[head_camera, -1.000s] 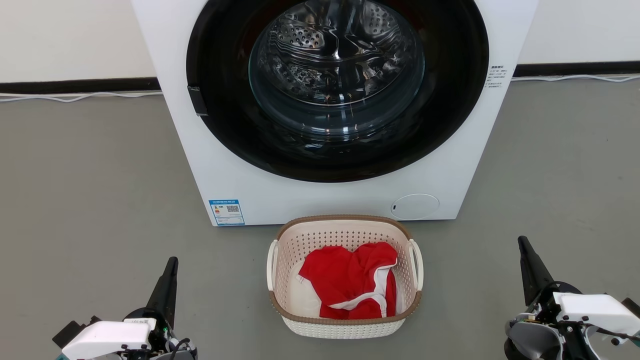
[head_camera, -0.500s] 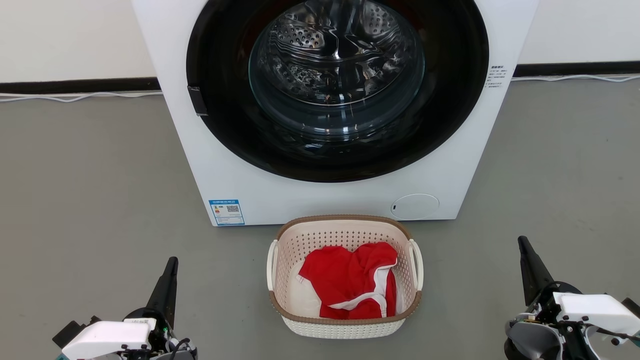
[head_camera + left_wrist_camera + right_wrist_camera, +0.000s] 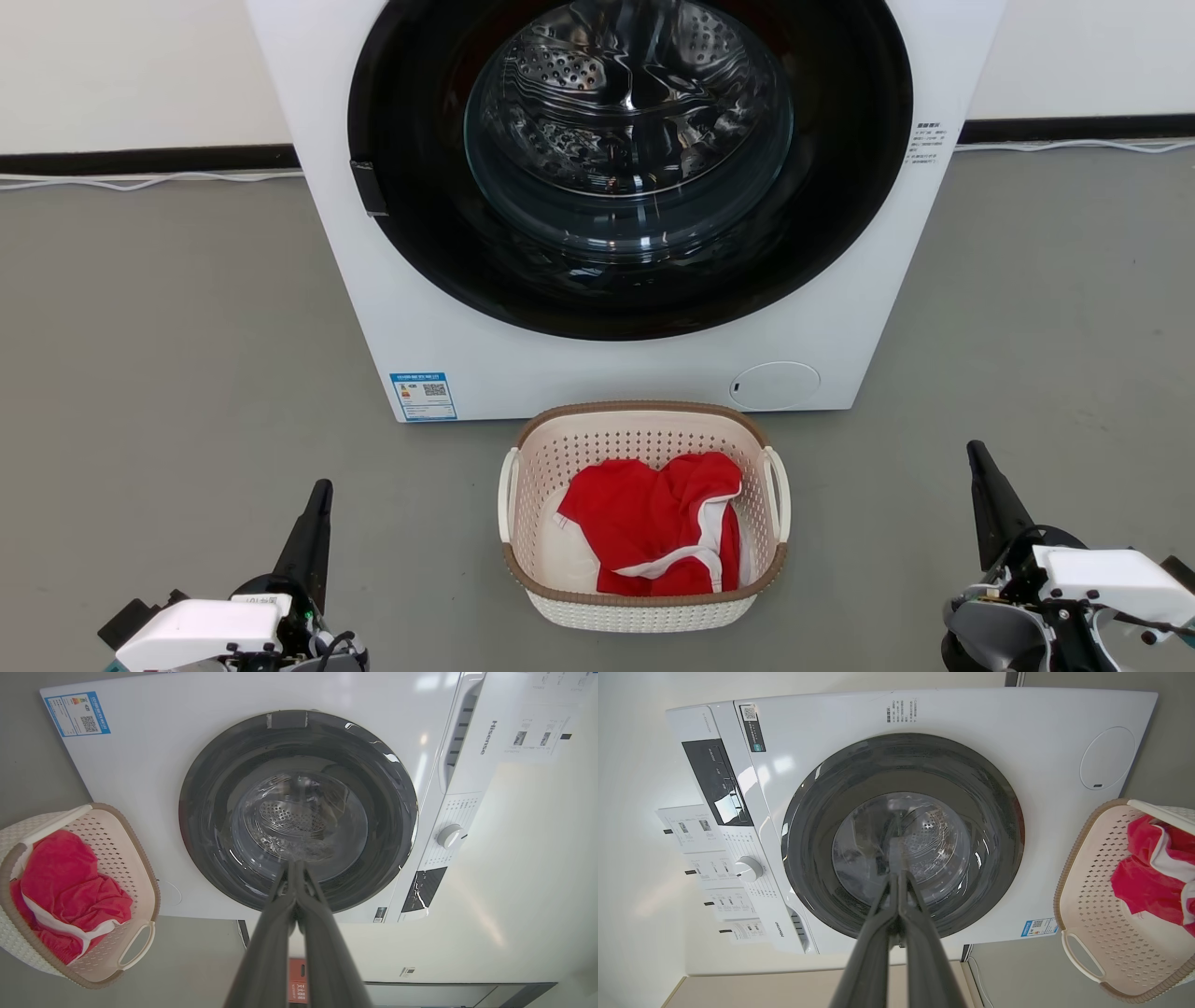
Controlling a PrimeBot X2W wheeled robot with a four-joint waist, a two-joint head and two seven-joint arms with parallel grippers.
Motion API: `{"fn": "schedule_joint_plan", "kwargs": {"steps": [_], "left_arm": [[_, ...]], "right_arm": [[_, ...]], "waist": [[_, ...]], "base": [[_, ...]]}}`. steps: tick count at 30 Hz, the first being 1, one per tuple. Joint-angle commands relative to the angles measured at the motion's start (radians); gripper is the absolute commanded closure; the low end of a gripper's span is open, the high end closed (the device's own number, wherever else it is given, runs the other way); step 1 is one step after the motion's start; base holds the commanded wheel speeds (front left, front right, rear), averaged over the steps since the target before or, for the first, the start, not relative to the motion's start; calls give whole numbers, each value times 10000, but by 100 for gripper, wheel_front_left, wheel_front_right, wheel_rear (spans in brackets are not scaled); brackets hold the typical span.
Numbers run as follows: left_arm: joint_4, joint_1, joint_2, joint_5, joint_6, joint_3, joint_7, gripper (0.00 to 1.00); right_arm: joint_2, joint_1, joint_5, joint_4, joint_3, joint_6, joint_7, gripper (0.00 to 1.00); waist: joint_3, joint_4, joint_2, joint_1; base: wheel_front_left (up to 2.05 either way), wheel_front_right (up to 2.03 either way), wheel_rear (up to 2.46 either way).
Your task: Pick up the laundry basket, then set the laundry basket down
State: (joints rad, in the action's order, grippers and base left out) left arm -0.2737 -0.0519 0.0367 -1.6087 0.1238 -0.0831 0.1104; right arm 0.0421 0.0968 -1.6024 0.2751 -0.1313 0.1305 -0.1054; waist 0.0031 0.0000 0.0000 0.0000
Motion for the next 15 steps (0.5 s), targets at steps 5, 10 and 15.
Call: {"fn": "schedule_joint_plan", "kwargs": {"steps": [5, 10, 15], "left_arm": [[289, -560, 135, -3, 69, -303, 26, 100], [289, -560, 135, -3, 69, -303, 26, 100], [289, -560, 135, -3, 69, -303, 26, 100]], "right_arm": [[81, 111, -66, -303, 179, 2, -75, 100], [81, 111, -66, -303, 179, 2, -75, 100], [81, 111, -66, -303, 179, 2, -75, 100]], "waist": [[0, 0, 0, 0], [0, 0, 0, 0], [0, 0, 0, 0]], "base": [[0, 0, 0], [0, 0, 0], [0, 0, 0]]}}
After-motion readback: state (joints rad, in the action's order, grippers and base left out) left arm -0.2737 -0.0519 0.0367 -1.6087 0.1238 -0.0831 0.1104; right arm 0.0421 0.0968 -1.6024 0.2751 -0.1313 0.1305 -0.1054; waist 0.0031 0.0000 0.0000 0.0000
